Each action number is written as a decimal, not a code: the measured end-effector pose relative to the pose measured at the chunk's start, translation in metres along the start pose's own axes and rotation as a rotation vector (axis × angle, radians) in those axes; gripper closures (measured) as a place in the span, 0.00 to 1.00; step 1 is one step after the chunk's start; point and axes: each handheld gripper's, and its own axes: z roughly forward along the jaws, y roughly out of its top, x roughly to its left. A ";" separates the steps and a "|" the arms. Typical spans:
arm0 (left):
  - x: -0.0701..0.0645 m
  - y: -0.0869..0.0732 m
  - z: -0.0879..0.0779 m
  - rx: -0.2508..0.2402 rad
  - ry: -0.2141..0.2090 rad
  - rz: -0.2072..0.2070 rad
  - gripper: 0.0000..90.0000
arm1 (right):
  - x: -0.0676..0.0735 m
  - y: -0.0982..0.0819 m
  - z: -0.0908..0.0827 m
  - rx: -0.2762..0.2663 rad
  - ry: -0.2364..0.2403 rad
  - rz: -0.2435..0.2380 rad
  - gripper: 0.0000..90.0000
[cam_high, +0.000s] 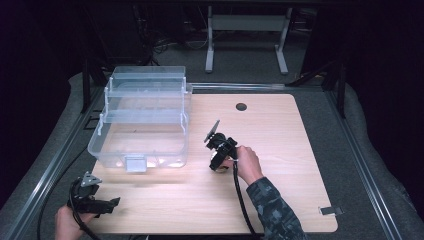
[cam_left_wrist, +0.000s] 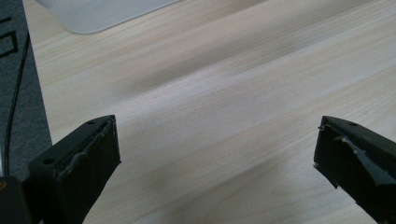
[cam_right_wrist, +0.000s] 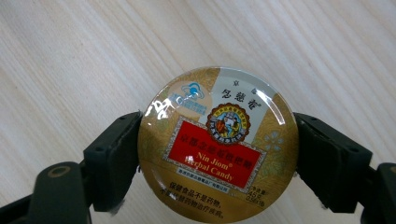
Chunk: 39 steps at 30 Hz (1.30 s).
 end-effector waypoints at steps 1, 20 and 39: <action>0.000 0.000 0.000 0.001 0.001 0.001 0.00 | -0.001 -0.002 -0.002 0.000 -0.002 0.006 0.22; -0.002 0.002 0.001 0.001 -0.010 0.003 0.00 | -0.017 -0.039 -0.023 -0.011 -0.031 0.074 0.22; -0.003 0.004 0.000 0.001 -0.017 0.010 0.00 | -0.049 -0.087 -0.044 -0.035 -0.033 0.173 0.22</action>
